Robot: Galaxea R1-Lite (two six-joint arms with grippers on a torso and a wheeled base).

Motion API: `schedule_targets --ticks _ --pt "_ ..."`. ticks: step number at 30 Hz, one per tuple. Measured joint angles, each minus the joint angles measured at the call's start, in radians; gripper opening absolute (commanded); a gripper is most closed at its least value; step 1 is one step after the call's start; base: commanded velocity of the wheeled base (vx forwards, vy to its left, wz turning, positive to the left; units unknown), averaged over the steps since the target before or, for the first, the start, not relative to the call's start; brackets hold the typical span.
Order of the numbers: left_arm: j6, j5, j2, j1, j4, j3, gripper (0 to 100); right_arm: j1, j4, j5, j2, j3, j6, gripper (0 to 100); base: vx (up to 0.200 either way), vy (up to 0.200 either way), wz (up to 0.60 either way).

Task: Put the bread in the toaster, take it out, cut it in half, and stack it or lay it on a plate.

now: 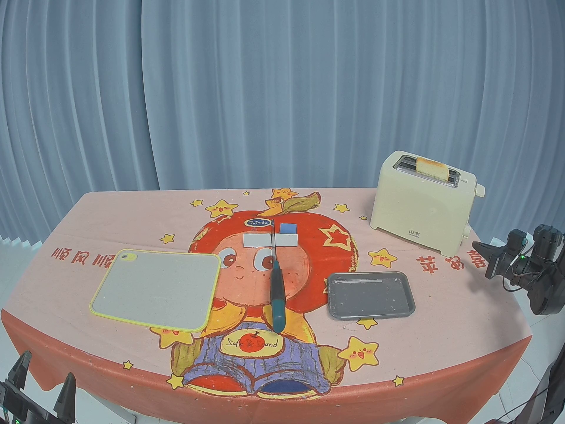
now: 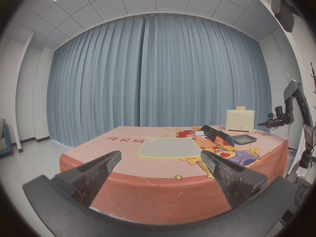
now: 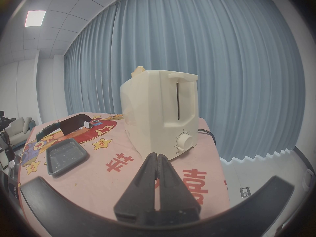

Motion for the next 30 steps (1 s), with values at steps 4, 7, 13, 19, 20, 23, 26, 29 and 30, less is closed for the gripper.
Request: schedule_targets --ticks 4,7,13,19,20,23,26,29,30 --pt "0.0 0.0 0.0 0.0 0.0 0.0 100 0.002 0.0 -0.013 0.021 -0.017 0.0 0 0.0 0.0 0.0" --pt "0.0 0.0 0.0 0.0 0.0 0.0 100 0.004 0.0 -0.029 0.037 -0.03 0.0 0 0.0 0.0 0.0" --pt "0.0 0.0 0.0 0.0 0.0 0.0 100 0.018 0.014 -0.088 0.067 -0.068 -0.002 0 0.0 0.0 0.0" --pt "0.0 0.0 0.0 0.0 0.0 0.0 100 0.04 0.019 -0.147 0.083 -0.08 -0.005 0 0.0 0.0 0.0" --pt "0.0 0.0 0.0 0.0 0.0 0.0 100 0.043 0.019 -0.157 0.085 -0.083 -0.004 0 0.0 0.0 0.0" --pt "0.0 0.0 0.0 0.0 0.0 0.0 100 0.05 0.026 -0.185 0.093 -0.099 -0.005 0 0.0 0.0 0.0" --pt "0.0 0.0 0.0 0.0 0.0 0.0 100 0.053 0.05 -0.207 0.1 -0.112 -0.005 0 0.0 0.0 0.0" --pt "0.0 0.0 0.0 0.0 0.0 0.0 100 0.054 0.077 -0.242 0.11 -0.139 -0.005 0 0.0 0.0 0.0" --pt "0.0 0.0 0.0 0.0 0.0 0.0 100 0.054 0.079 -0.246 0.113 -0.146 -0.005 0 0.0 0.0 0.0"
